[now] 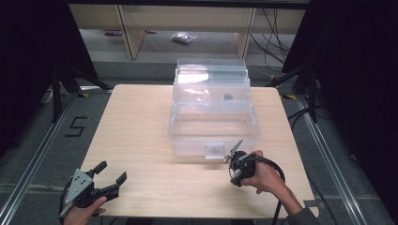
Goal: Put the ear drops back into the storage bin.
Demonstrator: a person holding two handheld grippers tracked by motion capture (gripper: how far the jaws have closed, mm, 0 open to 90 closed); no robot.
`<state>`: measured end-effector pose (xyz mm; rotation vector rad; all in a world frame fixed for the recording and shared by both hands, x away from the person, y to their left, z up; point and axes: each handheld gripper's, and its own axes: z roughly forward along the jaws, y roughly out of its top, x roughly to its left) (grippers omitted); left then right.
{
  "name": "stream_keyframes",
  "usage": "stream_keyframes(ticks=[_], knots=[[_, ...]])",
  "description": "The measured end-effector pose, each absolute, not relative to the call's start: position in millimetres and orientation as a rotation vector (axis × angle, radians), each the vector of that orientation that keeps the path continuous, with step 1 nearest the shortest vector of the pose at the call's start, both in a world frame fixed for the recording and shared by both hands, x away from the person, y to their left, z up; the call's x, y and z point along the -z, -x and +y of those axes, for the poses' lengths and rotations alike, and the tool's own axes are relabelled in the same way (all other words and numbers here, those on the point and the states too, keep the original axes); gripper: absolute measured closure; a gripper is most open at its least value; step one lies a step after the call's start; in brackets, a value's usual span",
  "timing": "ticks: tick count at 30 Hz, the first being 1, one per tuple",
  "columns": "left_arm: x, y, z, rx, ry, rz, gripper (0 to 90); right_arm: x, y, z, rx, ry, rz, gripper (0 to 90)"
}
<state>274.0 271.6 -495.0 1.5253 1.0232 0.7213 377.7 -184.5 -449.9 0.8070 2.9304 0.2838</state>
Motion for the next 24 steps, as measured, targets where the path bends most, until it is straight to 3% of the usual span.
stream_keyframes(ticks=[14, 24], knots=[[496, -275, 271, -0.717, -1.521, 1.015, 14.6, 453, -384, -181, -0.221, -0.798, 2.975, 59.7], [496, -276, 271, -0.715, -1.52, 1.015, 14.6, 449, -387, -172, -0.124, -0.721, 2.973, 60.1]])
